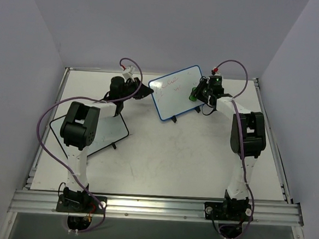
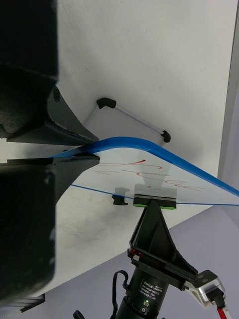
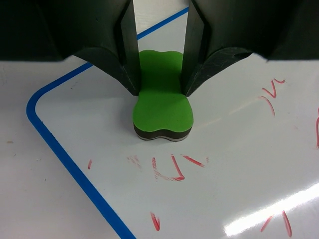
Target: Erase the whiteboard
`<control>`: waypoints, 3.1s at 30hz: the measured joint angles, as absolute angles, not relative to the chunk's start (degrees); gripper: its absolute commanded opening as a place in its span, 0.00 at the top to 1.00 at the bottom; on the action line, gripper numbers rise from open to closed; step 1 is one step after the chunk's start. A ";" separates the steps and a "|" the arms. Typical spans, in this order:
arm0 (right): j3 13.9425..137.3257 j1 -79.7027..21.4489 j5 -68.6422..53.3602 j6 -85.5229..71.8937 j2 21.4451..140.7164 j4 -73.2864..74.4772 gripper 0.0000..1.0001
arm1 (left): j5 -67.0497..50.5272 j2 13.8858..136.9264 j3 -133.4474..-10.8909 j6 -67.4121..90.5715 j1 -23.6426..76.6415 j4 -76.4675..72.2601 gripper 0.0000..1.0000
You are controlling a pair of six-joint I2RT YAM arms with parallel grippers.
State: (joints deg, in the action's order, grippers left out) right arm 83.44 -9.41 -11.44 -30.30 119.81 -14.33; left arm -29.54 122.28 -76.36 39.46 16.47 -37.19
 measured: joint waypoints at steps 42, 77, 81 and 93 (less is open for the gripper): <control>95.35 -8.95 -20.95 -33.45 125.08 -7.18 1.00 | -29.69 122.23 -76.53 36.80 16.78 -36.67 0.98; 117.84 -10.92 -24.08 -33.28 134.41 -1.04 1.00 | -26.37 120.95 -77.97 30.55 18.35 -31.44 0.98; 120.79 -10.94 -24.23 -33.43 135.76 0.01 1.00 | -25.82 120.81 -78.00 30.06 18.46 -31.00 0.98; 112.95 -8.58 -23.40 -34.79 132.94 -1.65 1.00 | -24.91 120.55 -78.04 29.30 18.79 -30.24 0.98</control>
